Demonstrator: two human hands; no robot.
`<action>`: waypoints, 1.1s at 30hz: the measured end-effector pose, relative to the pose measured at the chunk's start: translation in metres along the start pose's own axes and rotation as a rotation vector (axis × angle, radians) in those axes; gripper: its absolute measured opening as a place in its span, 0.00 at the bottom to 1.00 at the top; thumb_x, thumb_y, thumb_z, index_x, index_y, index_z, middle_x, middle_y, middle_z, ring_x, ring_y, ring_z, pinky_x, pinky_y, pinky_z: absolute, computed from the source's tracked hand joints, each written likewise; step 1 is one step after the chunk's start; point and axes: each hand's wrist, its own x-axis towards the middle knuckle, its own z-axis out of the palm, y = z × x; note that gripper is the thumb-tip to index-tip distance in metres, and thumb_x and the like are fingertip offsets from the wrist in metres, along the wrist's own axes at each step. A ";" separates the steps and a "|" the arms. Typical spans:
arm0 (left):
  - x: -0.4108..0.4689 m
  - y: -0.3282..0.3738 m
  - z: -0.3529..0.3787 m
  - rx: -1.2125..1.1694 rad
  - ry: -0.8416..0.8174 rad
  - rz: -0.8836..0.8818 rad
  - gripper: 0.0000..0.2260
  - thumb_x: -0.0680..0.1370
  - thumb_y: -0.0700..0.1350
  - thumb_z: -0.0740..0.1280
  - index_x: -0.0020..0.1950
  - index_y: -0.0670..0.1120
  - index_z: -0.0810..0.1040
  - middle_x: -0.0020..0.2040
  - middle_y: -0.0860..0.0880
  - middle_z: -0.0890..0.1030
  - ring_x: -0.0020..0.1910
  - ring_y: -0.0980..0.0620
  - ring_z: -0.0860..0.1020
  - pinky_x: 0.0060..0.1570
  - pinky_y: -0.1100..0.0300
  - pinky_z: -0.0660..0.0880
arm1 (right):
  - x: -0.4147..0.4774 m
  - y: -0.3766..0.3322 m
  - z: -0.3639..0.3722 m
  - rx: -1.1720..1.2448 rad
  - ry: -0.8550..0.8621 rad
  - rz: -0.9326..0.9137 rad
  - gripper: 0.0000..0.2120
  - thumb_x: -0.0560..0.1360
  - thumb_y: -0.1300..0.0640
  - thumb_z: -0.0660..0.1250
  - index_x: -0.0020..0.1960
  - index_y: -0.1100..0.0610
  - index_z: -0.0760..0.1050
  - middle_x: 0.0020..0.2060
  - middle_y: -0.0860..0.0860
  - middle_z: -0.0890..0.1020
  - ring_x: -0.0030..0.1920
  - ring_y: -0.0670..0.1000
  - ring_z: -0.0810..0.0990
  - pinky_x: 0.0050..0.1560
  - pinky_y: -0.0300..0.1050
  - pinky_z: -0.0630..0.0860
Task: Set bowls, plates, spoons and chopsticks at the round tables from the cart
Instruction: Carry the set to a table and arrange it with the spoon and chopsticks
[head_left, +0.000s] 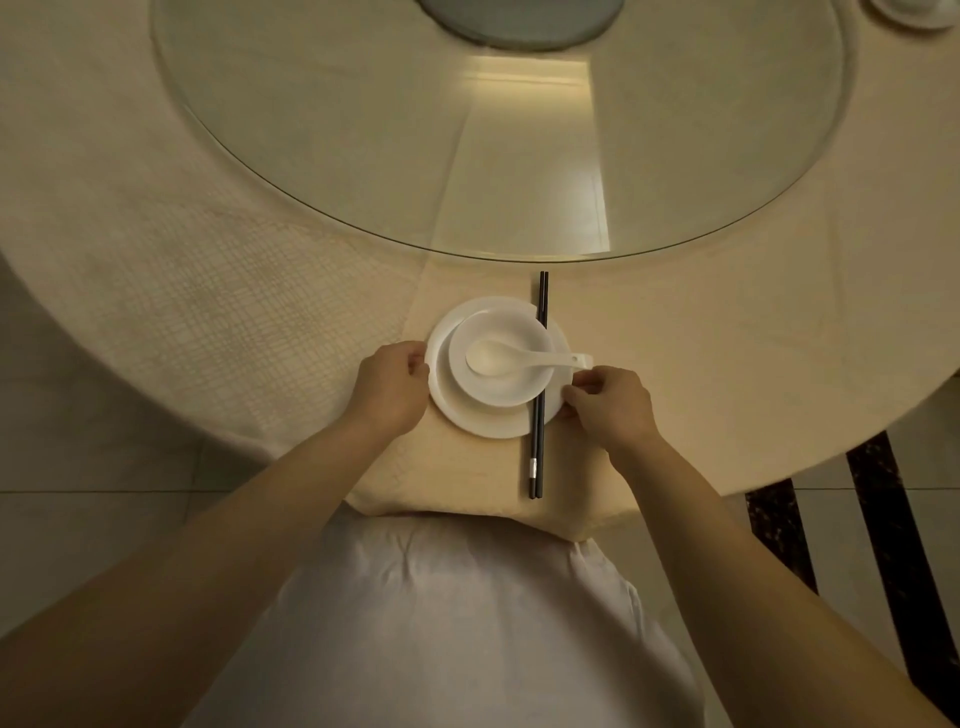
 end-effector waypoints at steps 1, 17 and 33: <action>0.000 -0.002 0.000 0.005 -0.003 0.004 0.12 0.82 0.39 0.60 0.60 0.42 0.81 0.47 0.53 0.78 0.47 0.53 0.76 0.46 0.62 0.72 | -0.001 0.000 0.000 0.002 0.002 0.005 0.05 0.74 0.62 0.68 0.43 0.53 0.80 0.39 0.52 0.85 0.45 0.54 0.84 0.48 0.49 0.81; -0.010 -0.004 -0.001 0.004 -0.035 0.008 0.14 0.82 0.41 0.63 0.66 0.42 0.79 0.60 0.44 0.82 0.54 0.54 0.76 0.52 0.62 0.68 | -0.017 0.012 0.001 0.033 0.015 0.012 0.04 0.74 0.63 0.69 0.44 0.55 0.81 0.34 0.48 0.84 0.35 0.42 0.80 0.29 0.32 0.70; -0.009 -0.006 0.002 0.009 -0.002 0.011 0.15 0.82 0.41 0.63 0.69 0.42 0.76 0.62 0.46 0.81 0.54 0.55 0.76 0.49 0.66 0.68 | -0.013 0.006 0.004 -0.002 0.006 0.012 0.06 0.74 0.62 0.68 0.41 0.52 0.79 0.36 0.50 0.84 0.42 0.53 0.83 0.42 0.44 0.79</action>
